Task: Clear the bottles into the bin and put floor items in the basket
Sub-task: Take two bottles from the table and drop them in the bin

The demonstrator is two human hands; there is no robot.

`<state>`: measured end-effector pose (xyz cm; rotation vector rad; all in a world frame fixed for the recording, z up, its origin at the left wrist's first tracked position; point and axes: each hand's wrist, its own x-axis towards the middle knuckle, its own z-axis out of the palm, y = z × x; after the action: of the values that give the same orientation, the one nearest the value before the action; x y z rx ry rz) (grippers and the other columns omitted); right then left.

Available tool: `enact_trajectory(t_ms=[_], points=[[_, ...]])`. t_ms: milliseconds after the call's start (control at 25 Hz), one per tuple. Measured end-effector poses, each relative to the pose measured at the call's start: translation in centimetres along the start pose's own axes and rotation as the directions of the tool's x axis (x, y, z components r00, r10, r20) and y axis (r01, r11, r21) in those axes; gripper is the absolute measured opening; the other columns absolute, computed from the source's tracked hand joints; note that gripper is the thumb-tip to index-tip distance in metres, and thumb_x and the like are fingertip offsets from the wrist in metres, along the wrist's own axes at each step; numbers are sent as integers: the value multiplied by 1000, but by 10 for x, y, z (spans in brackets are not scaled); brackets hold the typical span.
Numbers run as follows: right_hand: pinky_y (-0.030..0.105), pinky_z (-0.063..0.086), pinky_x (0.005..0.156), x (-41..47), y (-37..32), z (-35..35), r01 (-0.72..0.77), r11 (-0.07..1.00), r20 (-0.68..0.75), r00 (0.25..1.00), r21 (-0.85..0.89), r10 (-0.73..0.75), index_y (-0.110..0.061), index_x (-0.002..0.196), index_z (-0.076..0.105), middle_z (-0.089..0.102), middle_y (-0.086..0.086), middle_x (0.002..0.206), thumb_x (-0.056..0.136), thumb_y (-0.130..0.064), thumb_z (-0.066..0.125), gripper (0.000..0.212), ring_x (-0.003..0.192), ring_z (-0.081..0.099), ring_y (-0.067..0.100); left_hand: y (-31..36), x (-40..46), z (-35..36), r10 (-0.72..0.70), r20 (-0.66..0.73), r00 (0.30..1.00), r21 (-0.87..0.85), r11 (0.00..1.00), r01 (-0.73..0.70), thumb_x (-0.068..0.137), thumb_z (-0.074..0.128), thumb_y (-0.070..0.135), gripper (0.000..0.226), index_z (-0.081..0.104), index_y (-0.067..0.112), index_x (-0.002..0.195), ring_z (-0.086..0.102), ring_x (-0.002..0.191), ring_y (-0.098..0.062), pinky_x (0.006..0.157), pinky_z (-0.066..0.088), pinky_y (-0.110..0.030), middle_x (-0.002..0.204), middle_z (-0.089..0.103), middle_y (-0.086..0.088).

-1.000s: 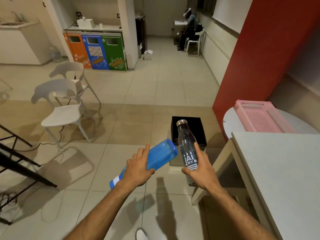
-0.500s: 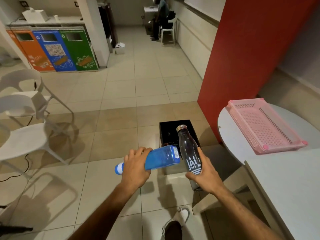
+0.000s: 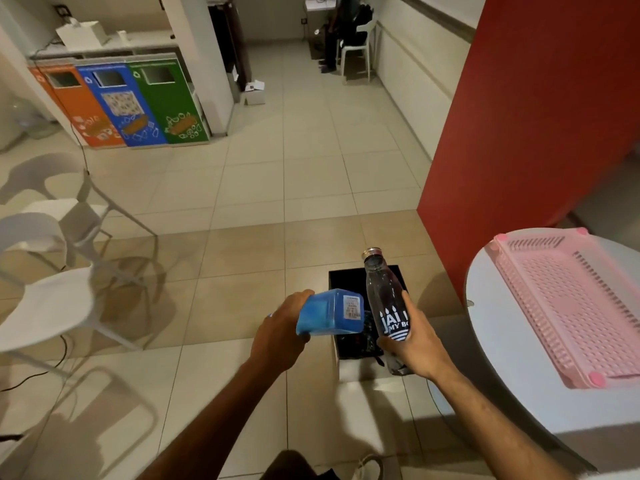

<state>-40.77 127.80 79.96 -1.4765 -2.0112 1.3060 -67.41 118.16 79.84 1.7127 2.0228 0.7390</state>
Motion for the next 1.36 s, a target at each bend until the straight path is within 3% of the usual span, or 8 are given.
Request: enact_trajectory(t_ms=[200, 400, 560, 640, 720, 880, 1120, 1360], points=[[56, 53, 98, 43, 26, -12, -139, 988, -8, 990, 65, 140, -52, 152, 16, 49, -5, 138, 70, -28, 88, 112, 117, 58, 17, -26, 63, 28, 44, 171, 984, 59, 997, -55, 87, 74, 7, 73, 37, 33, 144, 53, 127, -21, 98, 55, -42, 146, 47, 2], [55, 53, 98, 92, 38, -10, -276, 960, -8, 961, 40, 277, -46, 155, 12, 45, -2, 138, 71, -31, 87, 114, 119, 56, 21, -59, 142, 56, 120, 345, 931, 98, 982, -163, 88, 74, 11, 80, 22, 46, 137, 58, 123, -22, 94, 57, -42, 148, 44, 3], [45, 59, 86, 142, 58, 4, -368, 930, -17, 930, 4, 368, -51, 153, 7, 40, -2, 129, 70, -36, 84, 115, 108, 58, 22, -97, 196, 102, 115, 454, 883, 154, 966, -206, 90, 72, 15, 71, 31, 38, 144, 60, 120, -22, 92, 58, -36, 151, 39, 5], [45, 58, 84, 164, 79, 19, -432, 902, -47, 901, 6, 432, -58, 149, 6, 37, -3, 122, 65, -42, 81, 113, 100, 60, 23, -115, 218, 133, 100, 505, 857, 143, 970, -198, 92, 70, 11, 69, 34, 35, 145, 61, 119, -28, 92, 58, -40, 152, 41, 0], [46, 53, 87, 182, 107, 38, -473, 881, -75, 879, -9, 471, -57, 149, 9, 37, 0, 126, 63, -46, 80, 112, 104, 59, 28, -130, 234, 166, 101, 583, 806, 148, 962, -227, 93, 67, 9, 69, 32, 35, 147, 62, 118, -35, 93, 56, -48, 152, 43, -6], [46, 46, 98, 220, 190, 84, -572, 819, 41, 818, -46, 573, -34, 158, 7, 28, 13, 148, 70, -48, 87, 120, 132, 44, 33, -171, 255, 257, 107, 750, 653, 200, 904, -378, 92, 67, 8, 75, 29, 28, 154, 51, 133, -35, 102, 51, -50, 163, 26, -5], [42, 50, 98, 255, 303, 134, -641, 760, 119, 750, -109, 650, -30, 158, 19, 48, 7, 143, 75, -52, 82, 107, 124, 55, 27, -228, 276, 377, 77, 884, 461, 237, 776, -585, 93, 70, 16, 77, 24, 31, 153, 54, 130, -33, 99, 53, -50, 162, 26, -3], [48, 54, 98, 262, 323, 146, -711, 703, 69, 702, 7, 709, -28, 153, 31, 55, 6, 139, 77, -52, 80, 93, 118, 59, 29, -237, 267, 410, -33, 931, 363, 263, 749, -609, 94, 68, 20, 75, 24, 29, 154, 54, 129, -34, 102, 50, -50, 161, 27, -4]])
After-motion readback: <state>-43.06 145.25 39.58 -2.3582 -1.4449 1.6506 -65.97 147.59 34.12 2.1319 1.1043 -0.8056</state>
